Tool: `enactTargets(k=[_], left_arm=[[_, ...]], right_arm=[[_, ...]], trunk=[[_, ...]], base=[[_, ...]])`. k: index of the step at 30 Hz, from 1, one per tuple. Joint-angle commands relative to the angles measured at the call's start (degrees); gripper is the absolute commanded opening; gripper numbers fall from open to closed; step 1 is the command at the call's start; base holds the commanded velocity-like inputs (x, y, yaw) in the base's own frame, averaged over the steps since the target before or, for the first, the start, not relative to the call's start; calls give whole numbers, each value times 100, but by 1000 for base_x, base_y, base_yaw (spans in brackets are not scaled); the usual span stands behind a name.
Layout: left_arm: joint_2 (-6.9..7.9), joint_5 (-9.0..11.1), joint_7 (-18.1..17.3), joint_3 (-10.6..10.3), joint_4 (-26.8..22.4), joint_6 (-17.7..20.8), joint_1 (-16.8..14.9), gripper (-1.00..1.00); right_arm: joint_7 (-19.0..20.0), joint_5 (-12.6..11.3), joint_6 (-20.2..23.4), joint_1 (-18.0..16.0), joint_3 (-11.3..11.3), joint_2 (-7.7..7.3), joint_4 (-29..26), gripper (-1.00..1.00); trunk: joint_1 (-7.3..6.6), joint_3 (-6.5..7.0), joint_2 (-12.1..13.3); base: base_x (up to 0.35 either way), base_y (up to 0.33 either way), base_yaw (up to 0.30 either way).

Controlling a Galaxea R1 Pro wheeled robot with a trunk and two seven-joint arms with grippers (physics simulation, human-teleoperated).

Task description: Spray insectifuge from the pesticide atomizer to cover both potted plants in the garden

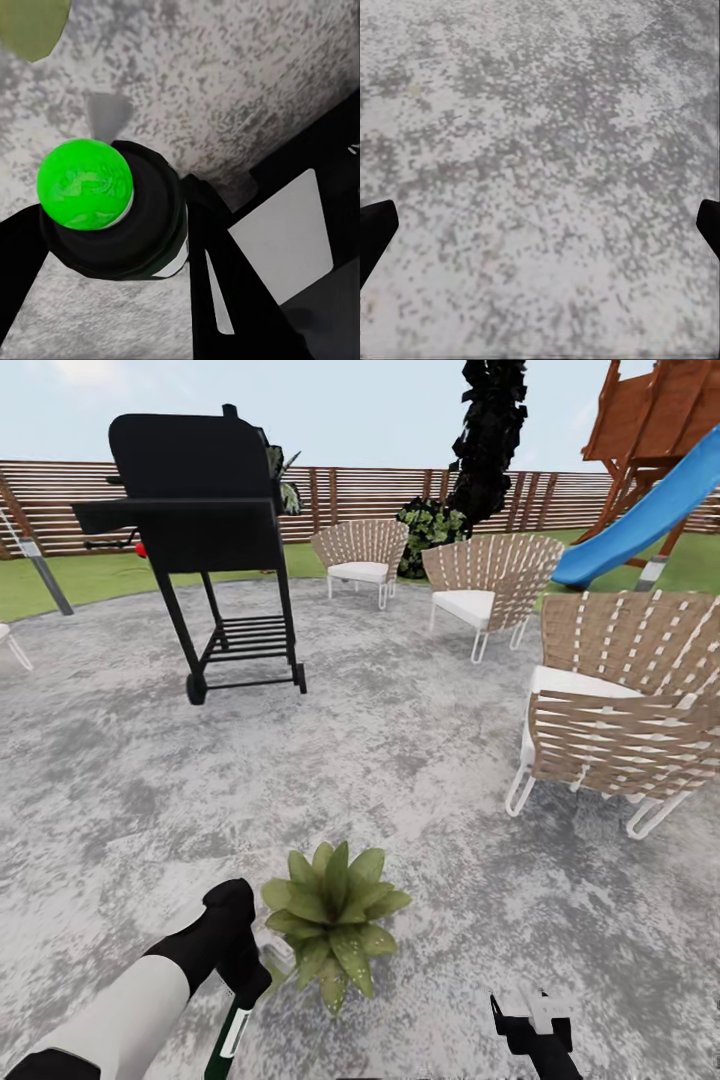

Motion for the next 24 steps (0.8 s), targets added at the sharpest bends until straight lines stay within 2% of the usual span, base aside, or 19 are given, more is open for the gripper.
enactTargets(k=[1,5,8,11,14,21,24], left_arm=[[5,-41,-57,-23,-14,40,0,-100],[8,-41,-50,-23,-15,41,0,-100],[-13,-36,-61,-37,-24,45,-10,-100],[-256,-60,-59,-59,-25,47,-59,-100],[-400,-88,-62,-63,-25,49,-88,-100],[-388,-81,-92,-62,-16,31,-46,-100],[-377,-78,-92,-52,-16,30,-45,-100]], right_arm=[[4,57,-21,-5,-47,2,7,100],[4,57,-21,-2,-48,2,6,100],[4,57,-21,-4,-47,2,7,100],[4,57,-21,-3,-47,2,7,100],[4,58,-21,-3,-48,2,7,100],[4,64,-21,-5,-47,2,7,100],[4,58,-21,-4,-48,2,7,100]], trunk=[[-1,-5,-2],[-1,-5,-2],[-1,-5,-2],[-1,-5,-2],[-1,-5,-2],[-1,-5,-2],[-1,-5,-2]], base=[[0,235,-299],[0,234,-299],[0,31,-72],[62,19,-5],[219,161,-1],[67,56,0],[-230,0,0]])
